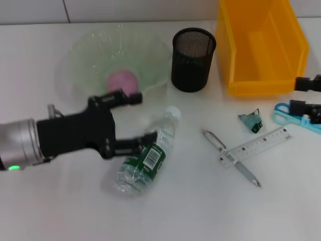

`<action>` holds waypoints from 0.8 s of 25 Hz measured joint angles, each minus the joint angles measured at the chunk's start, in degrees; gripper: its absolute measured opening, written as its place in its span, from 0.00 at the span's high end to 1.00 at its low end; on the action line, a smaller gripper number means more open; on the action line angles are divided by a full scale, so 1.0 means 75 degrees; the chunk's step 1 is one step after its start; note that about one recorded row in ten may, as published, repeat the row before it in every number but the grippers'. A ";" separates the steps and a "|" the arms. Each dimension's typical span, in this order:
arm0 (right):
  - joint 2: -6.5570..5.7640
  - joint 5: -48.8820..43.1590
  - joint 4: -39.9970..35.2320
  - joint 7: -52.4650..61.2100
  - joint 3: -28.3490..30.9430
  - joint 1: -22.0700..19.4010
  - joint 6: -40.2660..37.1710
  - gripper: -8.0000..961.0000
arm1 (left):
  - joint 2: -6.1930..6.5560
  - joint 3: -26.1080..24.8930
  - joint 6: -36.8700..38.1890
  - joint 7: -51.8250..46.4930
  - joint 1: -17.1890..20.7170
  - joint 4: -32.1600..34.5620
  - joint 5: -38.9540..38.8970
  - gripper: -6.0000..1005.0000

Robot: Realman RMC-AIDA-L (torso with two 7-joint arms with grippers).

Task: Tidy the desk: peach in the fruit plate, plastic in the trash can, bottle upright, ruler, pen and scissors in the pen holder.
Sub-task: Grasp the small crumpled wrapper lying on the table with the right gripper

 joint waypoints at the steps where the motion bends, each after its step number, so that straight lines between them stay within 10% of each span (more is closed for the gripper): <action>1: 0.0020 -0.0283 -0.1063 0.1058 -0.0042 0.0059 -0.0049 0.13 | 0.0002 0.0208 0.0010 -0.0027 0.0012 0.0004 0.0124 0.14; 8: -0.0043 -0.2285 -0.3024 0.4937 -0.0832 0.0920 0.0393 0.13 | -0.0021 0.0557 -0.0044 -0.0059 0.0031 -0.0083 0.0275 0.14; 20: 0.0086 -0.4230 -0.2035 0.6640 -0.4383 0.1456 0.2213 0.14 | -0.0005 0.0519 -0.0144 -0.0049 0.0064 -0.0195 0.0279 0.14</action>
